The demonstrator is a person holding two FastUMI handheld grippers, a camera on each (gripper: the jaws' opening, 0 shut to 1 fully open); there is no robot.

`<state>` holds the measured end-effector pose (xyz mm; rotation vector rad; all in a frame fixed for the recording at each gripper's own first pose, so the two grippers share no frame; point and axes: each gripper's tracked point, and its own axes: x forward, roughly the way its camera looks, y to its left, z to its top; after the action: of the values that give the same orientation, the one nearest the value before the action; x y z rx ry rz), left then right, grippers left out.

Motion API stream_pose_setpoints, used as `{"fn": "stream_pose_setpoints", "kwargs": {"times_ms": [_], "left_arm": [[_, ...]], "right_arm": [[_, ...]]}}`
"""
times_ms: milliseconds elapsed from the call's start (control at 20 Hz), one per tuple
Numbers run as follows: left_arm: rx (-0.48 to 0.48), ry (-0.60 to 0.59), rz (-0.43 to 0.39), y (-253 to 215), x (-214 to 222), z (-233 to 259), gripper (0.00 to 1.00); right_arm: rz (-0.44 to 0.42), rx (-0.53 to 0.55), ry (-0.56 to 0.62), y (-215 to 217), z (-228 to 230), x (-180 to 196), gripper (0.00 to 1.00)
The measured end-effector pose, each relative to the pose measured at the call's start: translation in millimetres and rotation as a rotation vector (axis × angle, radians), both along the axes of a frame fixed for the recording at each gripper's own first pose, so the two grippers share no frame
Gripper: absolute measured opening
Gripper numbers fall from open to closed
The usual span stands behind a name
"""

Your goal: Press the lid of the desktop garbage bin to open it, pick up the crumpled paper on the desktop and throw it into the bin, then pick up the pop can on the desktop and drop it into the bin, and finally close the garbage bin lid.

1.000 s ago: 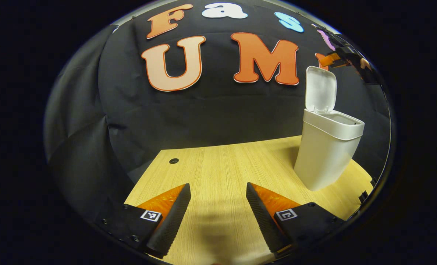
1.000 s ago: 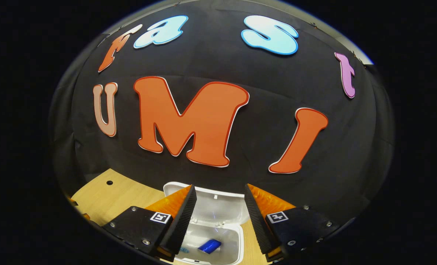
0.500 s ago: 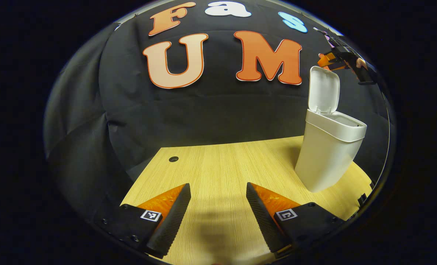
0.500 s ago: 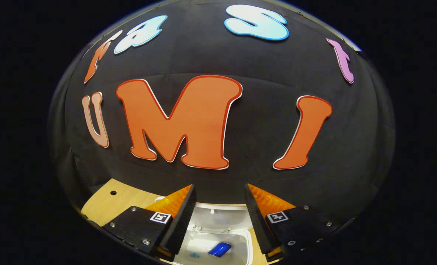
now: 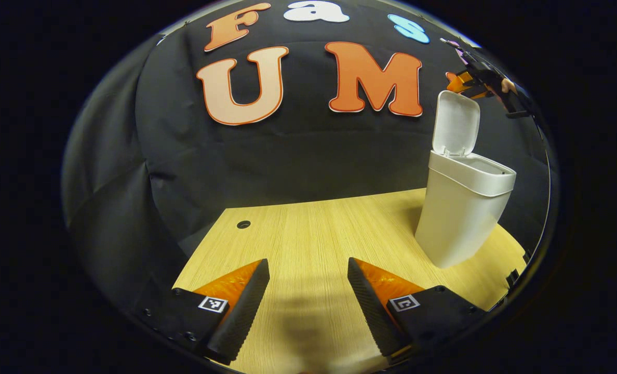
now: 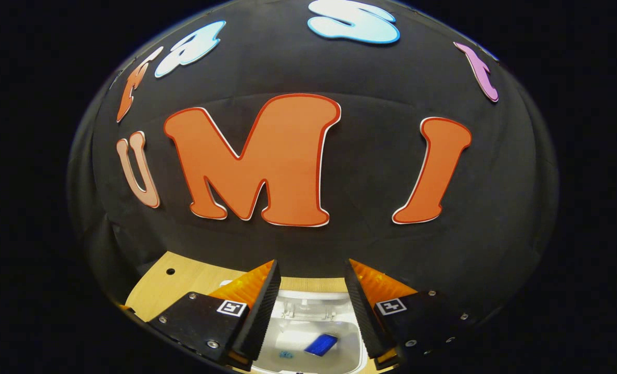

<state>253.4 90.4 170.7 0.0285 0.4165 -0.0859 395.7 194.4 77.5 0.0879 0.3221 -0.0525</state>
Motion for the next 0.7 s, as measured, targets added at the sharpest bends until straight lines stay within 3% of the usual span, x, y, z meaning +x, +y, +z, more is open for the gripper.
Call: {"fn": "stream_pose_setpoints", "kwargs": {"times_ms": [700], "left_arm": [[0.017,-0.006,-0.065,-12.2,-1.0,0.8,0.97]], "right_arm": [[0.041,0.011,0.205,24.3,-85.7,-63.6,0.76]]}}
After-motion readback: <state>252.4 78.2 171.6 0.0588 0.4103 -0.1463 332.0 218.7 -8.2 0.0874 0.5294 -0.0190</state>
